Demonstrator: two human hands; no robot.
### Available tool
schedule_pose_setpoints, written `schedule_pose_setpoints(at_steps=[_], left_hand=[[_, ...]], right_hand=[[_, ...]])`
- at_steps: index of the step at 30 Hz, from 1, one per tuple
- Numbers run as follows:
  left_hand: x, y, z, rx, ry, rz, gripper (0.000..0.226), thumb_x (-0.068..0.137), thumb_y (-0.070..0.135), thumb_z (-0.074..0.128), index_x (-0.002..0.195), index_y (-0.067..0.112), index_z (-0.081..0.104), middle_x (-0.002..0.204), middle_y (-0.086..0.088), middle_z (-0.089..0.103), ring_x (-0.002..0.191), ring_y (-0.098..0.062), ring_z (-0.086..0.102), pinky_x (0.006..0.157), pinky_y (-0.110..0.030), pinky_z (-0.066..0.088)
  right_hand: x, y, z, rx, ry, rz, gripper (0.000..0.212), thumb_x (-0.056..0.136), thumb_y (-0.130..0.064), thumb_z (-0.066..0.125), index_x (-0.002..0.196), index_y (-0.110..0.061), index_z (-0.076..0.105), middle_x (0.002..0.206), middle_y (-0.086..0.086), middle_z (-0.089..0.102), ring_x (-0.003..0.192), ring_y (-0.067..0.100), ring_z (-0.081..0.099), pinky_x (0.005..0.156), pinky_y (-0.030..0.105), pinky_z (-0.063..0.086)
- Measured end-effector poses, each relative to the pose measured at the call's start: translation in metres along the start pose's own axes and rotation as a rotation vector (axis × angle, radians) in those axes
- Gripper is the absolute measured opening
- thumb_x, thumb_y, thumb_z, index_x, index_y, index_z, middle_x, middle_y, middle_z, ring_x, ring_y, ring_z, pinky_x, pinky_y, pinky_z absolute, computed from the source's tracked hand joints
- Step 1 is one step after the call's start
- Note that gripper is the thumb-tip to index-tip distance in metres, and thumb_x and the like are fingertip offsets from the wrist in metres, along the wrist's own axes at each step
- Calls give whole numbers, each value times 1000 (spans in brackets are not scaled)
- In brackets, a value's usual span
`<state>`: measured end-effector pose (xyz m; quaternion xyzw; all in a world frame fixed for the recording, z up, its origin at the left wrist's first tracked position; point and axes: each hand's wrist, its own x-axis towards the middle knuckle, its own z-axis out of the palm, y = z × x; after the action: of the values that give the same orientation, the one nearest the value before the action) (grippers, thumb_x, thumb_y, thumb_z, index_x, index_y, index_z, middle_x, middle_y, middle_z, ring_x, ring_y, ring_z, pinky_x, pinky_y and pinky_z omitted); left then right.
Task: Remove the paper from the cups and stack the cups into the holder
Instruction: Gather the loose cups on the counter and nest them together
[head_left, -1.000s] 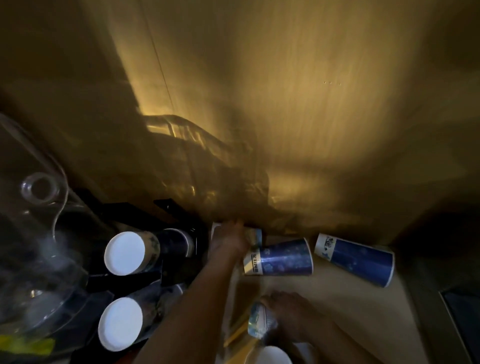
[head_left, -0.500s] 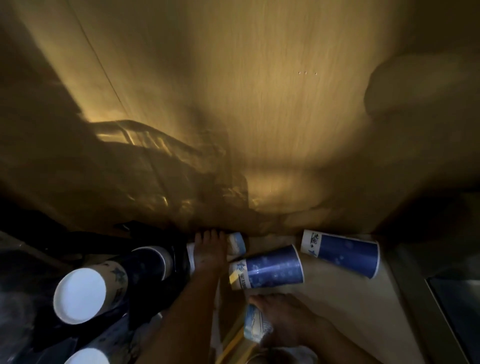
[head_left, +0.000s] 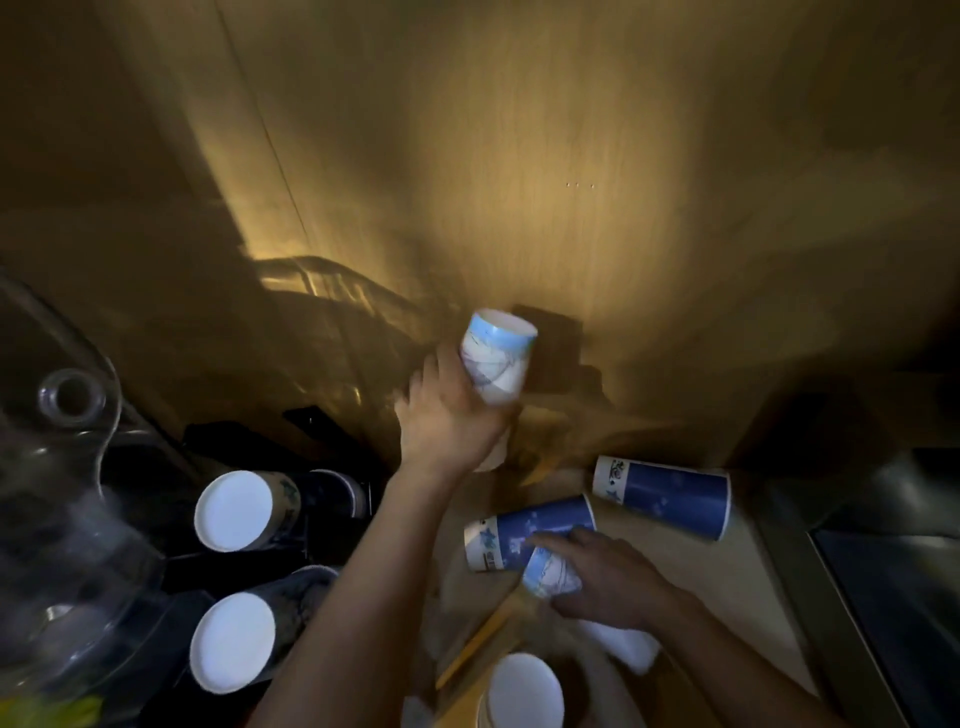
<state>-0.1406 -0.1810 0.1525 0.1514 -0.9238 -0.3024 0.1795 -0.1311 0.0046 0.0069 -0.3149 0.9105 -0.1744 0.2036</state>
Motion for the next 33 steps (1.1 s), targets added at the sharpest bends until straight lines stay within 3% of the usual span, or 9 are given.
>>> schedule_pose_setpoints(at_steps=[2, 4, 9, 11, 14, 19, 24, 28, 33], left_hand=[[-12, 20, -17, -313, -7, 53, 86, 65, 37, 79, 131, 26, 26, 128, -3, 55, 119, -27, 53, 104, -52, 34], [-29, 39, -29, -461, -52, 118, 96, 65, 32, 82, 133, 44, 14, 137, 0, 49, 122, -22, 52, 104, -55, 39], [-71, 63, -18, -530, -128, 127, 90, 61, 31, 84, 119, 56, 19, 123, 0, 59, 109, -22, 61, 93, -50, 52], [-87, 66, -3, -583, -140, 90, 86, 57, 34, 84, 105, 62, 19, 113, 9, 58, 107, -20, 62, 91, -49, 54], [-118, 64, 23, -557, -188, 84, 92, 55, 36, 84, 97, 72, 11, 122, 7, 51, 116, -18, 56, 94, -46, 53], [-174, 49, 70, -509, -289, -31, 92, 58, 33, 86, 104, 60, 11, 134, 5, 44, 123, -17, 48, 103, -39, 47], [-214, 38, 103, -488, -344, -141, 93, 57, 35, 86, 114, 48, 14, 125, 14, 41, 127, -17, 45, 110, -36, 40], [-219, 26, 121, -426, -386, -190, 93, 57, 25, 88, 126, 37, 27, 137, 5, 48, 128, -19, 46, 110, -39, 40], [-224, 4, 144, -447, -526, -219, 105, 57, 19, 88, 138, 36, 23, 138, 12, 45, 134, -16, 39, 114, -40, 34]], right_hand=[[-9, 4, -5, 8, 83, 45, 67, 73, -46, 61, 131, -41, 27, 131, 1, 46, 109, 22, 49, 85, 33, 40], [-19, 8, -9, 89, 166, 104, 62, 71, -45, 65, 123, -37, 32, 126, -1, 51, 103, 19, 53, 85, 34, 45], [-47, 20, -8, 254, 341, 158, 63, 67, -38, 71, 121, -31, 39, 121, -3, 55, 103, 14, 56, 81, 30, 46], [-59, 26, -5, 281, 408, 175, 58, 68, -36, 70, 119, -29, 43, 120, -1, 58, 103, 15, 57, 80, 28, 44], [-77, 36, 2, 360, 506, 243, 58, 70, -33, 71, 121, -26, 47, 116, 2, 62, 99, 16, 58, 79, 26, 44], [-99, 58, 3, 375, 499, 382, 71, 73, -44, 69, 132, -31, 32, 132, 6, 47, 116, 25, 49, 97, 45, 44], [-121, 77, 5, 213, 640, 607, 73, 75, -42, 69, 134, -25, 29, 124, 13, 49, 110, 32, 51, 85, 40, 45], [-136, 84, -1, 255, 738, 608, 74, 75, -35, 70, 136, -23, 29, 122, 18, 48, 109, 33, 50, 84, 41, 45], [-145, 67, -15, 413, 900, 504, 68, 75, -27, 71, 132, -34, 33, 125, 10, 43, 109, 27, 51, 87, 44, 50]])
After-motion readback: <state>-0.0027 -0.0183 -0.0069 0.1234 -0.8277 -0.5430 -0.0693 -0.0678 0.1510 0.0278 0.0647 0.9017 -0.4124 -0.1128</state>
